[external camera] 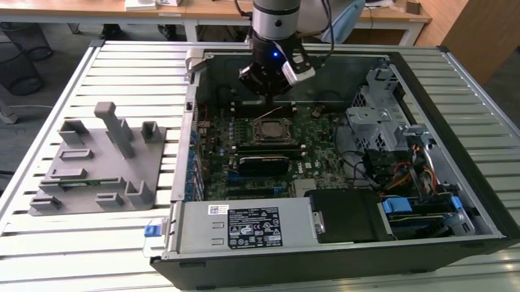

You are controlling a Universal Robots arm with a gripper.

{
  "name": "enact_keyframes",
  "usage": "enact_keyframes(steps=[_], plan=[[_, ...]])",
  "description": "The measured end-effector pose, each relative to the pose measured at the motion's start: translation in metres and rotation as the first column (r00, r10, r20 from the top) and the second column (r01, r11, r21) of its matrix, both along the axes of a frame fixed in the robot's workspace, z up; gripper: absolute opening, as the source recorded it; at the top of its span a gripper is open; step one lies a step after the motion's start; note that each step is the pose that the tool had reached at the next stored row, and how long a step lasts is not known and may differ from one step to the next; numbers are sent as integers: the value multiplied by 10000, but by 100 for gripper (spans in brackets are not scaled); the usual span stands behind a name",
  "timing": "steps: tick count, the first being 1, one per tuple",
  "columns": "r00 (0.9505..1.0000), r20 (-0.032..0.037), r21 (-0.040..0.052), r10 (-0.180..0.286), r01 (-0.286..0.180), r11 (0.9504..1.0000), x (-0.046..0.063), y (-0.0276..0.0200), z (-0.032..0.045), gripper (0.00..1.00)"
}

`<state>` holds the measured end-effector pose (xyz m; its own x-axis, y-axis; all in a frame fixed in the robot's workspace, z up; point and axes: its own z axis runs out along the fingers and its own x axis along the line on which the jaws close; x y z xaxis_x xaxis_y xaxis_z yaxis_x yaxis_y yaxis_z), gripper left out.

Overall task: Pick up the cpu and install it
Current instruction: 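Install the first cpu locking lever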

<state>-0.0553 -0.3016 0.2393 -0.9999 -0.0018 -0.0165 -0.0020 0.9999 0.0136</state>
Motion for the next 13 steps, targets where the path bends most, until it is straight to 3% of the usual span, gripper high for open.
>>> enact_keyframes(steps=[13], plan=[[10000,0,0,0,0,10000,69,39,-104,11]])
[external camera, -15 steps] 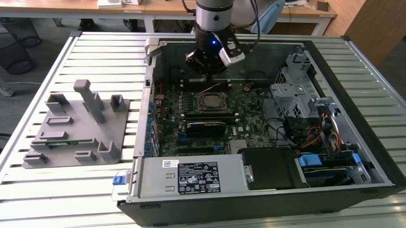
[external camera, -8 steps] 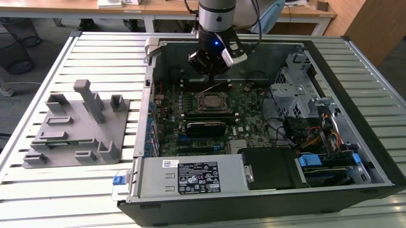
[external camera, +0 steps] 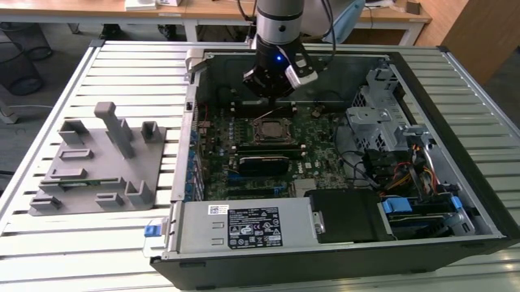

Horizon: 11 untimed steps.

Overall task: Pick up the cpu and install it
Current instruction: 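Install the first cpu locking lever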

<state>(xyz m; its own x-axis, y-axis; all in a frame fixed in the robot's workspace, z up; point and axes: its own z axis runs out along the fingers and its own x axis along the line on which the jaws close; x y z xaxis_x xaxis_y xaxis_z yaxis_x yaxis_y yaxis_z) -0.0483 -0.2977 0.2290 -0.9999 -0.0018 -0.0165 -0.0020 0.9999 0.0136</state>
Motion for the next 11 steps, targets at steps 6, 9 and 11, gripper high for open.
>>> enact_keyframes(steps=[6,9,11], plan=[[10000,0,1,1,-1,10000,28,0,-20,11],[10000,0,0,1,-1,10000,45,0,-28,11],[10000,-1,-1,1,-1,10000,57,1,-33,11]])
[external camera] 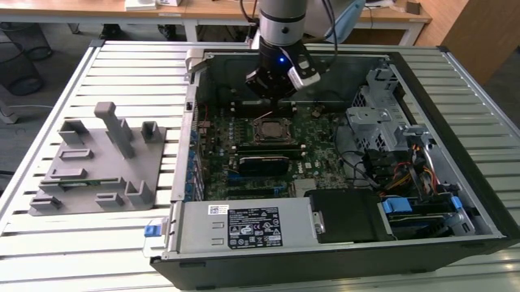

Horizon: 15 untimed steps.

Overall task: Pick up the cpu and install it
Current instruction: 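Install the first cpu locking lever, then install the second cpu locking lever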

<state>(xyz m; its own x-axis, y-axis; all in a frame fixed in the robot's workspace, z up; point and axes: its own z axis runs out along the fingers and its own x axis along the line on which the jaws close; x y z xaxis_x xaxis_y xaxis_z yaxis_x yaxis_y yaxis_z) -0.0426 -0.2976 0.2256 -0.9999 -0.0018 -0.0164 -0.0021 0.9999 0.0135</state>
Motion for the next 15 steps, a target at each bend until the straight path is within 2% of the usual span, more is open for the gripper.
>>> enact_keyframes(steps=[5,10,15], plan=[[10000,1,0,-1,1,10000,25,9,-15,11],[10000,2,2,0,0,10000,26,42,-42,11],[10000,1,1,0,0,10000,34,55,-81,11]])
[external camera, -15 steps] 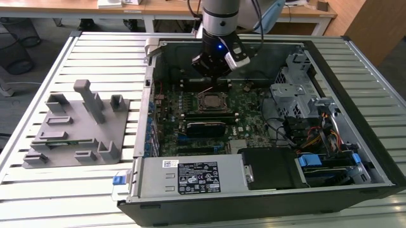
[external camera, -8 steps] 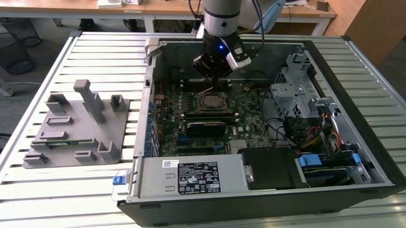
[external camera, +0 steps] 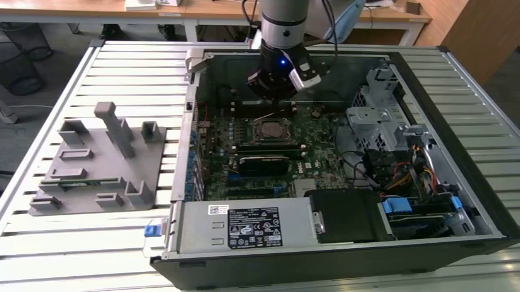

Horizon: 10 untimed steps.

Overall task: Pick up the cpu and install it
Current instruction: 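Install the second cpu locking lever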

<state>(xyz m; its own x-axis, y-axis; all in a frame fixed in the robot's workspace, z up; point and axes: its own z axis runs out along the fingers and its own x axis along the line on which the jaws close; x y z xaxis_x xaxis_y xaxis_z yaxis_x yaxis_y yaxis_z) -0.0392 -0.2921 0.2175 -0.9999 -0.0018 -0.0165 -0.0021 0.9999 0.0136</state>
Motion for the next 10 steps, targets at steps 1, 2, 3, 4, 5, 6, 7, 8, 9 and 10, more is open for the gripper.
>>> enact_keyframes(steps=[1,2,3,4,5,6,7,8,9,10], plan=[[10000,-1,-1,0,0,10000,3,1,-8,11],[10000,-1,-1,0,0,10000,7,1,-17,11],[10000,0,-1,0,0,10000,11,1,-25,11],[10000,0,-1,0,0,10000,16,1,-34,11],[10000,-1,-2,0,0,10000,21,1,-42,11],[10000,-1,-2,-1,1,10000,25,1,-50,11],[10000,-1,-2,0,0,10000,29,1,-58,11],[10000,-1,-2,0,0,10000,32,1,-66,11],[10000,0,-2,0,0,10000,35,1,-75,11],[10000,0,-2,0,0,10000,40,1,-82,11]])
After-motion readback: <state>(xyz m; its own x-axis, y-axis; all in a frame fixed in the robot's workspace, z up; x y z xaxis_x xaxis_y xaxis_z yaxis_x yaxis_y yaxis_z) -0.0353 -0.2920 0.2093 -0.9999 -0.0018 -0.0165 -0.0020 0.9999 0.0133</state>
